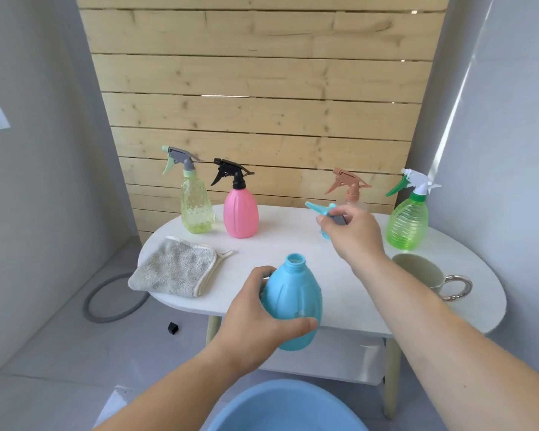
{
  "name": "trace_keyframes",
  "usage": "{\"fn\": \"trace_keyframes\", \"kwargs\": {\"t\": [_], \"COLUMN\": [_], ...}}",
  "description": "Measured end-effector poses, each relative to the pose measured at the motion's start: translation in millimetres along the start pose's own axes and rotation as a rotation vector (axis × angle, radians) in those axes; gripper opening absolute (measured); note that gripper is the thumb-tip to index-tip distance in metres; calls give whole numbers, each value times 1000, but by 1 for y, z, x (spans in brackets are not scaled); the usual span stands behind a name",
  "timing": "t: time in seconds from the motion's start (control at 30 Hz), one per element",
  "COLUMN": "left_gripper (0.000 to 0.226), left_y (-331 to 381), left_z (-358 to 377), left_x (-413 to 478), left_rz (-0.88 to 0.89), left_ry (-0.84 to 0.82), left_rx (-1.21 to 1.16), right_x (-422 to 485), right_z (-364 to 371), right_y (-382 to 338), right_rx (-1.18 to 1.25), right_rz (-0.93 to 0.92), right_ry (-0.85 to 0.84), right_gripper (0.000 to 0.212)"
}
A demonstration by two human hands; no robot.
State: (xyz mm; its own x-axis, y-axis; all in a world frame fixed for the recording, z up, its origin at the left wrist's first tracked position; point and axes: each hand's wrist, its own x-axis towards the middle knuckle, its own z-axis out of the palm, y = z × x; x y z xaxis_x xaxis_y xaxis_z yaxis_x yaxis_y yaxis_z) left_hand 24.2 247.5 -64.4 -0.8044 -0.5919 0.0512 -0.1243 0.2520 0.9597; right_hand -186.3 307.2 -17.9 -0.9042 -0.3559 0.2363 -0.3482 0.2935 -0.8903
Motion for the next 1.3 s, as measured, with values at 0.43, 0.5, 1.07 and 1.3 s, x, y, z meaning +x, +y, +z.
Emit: {"fn": "trace_keyframes", "kwargs": {"t": [0.43,0.5,1.07,1.3], "left_gripper": [68,69,72,73], "left_y": [9,9,2,-2], "left_z": [9,13,34,34], "left_x": [27,28,43,57], "left_rz": [20,25,21,20], "left_ry": [112,100,77,107], "left_rx": [-43,-29,10,-37], "right_x": [5,2,-21,-26], "right_z": [-52,-55,-32,-10], "right_y": [-37,-39,-42,-29], "right_rx": [-49,-74,-172,-208], "right_rz": [-314,-355,-758,-634], "right_ry": [179,218,14,-253], "right_gripper": [29,34,59,73]}}
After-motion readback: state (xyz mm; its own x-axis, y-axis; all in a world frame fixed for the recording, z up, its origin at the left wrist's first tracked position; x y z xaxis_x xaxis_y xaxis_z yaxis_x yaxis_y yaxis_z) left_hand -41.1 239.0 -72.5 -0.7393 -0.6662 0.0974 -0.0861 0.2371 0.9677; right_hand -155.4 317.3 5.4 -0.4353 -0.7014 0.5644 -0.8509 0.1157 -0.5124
